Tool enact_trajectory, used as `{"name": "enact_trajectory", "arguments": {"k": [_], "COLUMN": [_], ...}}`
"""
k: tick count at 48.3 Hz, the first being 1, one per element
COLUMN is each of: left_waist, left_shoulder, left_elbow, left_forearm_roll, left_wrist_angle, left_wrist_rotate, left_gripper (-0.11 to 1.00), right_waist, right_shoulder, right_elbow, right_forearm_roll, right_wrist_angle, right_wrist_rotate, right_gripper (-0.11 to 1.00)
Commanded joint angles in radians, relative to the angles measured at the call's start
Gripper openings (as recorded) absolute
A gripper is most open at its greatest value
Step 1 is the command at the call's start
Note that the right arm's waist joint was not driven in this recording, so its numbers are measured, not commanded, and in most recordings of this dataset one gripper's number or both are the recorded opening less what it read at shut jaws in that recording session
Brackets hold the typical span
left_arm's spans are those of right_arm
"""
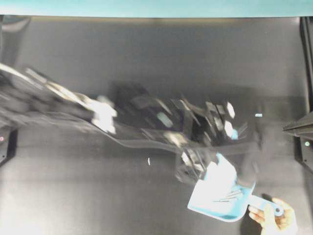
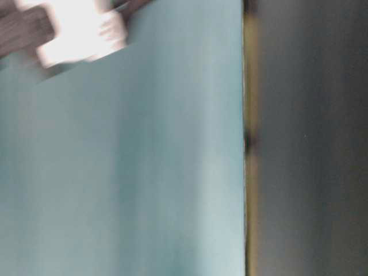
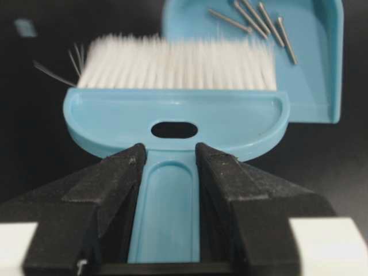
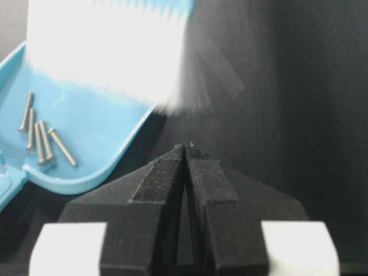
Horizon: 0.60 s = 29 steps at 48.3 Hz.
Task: Hold the dustpan with a person, while the left arm uses a hand brush to gather the screws into the dustpan.
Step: 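Sweep the brush rightward, pushing the screws into the held dustpan, then lift the brush and pull the left gripper back leftward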
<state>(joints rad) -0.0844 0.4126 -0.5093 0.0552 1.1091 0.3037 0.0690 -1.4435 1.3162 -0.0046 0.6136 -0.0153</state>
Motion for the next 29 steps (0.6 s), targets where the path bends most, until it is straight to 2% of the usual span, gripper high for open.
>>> {"name": "enact_trajectory", "arguments": {"k": [1,7,17,22,29], "left_waist": [0.005,0.011,0.023,0.048,0.072], "left_shoulder": [-0.091,-0.144,-0.259,-0.328,-0.443], "left_elbow": [0.054,0.149,0.348,0.463,0.647], "left_forearm_roll": [0.003,0.002,0.003,0.002,0.002], "left_wrist_angle": [0.055,0.114,0.098,0.055,-0.072], "left_wrist_rotate": [-0.003,-0.014,-0.049,-0.098,-0.158], "left_gripper": [0.31,0.31,0.31,0.31,0.31], "right_waist": [0.000,0.000,0.002,0.002,0.002], "right_shoulder": [0.005,0.005,0.005,0.003,0.003], "right_elbow": [-0.014,-0.012,-0.012,-0.012,-0.012], "right_forearm_roll": [-0.002,-0.002,-0.002,-0.002,-0.002], "right_wrist_angle": [-0.005,-0.005,-0.005,-0.005,-0.005], "right_wrist_rotate": [-0.005,-0.006,-0.005,-0.006,-0.005], "right_gripper": [0.00,0.00,0.00,0.00,0.00]}}
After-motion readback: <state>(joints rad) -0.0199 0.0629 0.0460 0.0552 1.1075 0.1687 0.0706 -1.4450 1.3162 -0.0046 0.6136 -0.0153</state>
